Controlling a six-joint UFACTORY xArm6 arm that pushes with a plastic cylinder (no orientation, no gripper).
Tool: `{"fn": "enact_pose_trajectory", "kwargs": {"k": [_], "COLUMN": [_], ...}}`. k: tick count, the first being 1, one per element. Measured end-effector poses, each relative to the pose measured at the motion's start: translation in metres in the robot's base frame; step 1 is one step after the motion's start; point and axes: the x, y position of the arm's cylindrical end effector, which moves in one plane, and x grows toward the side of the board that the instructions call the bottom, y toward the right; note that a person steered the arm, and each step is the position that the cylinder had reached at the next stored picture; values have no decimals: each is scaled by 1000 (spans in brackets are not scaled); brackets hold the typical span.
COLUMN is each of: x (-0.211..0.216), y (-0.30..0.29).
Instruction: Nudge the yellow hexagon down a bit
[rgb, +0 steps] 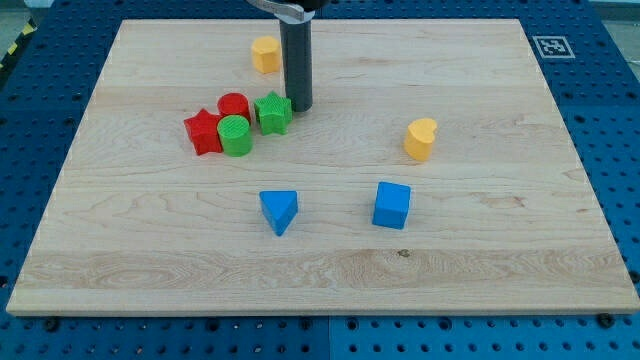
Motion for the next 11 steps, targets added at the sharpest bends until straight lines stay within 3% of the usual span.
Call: {"fn": "enact_pose_trajectory", "kwargs": {"k": [3,5,7,8,10,11], "x": [16,17,17,0,-32,-75], "y": [-16,61,85,59,-73,-112]}}
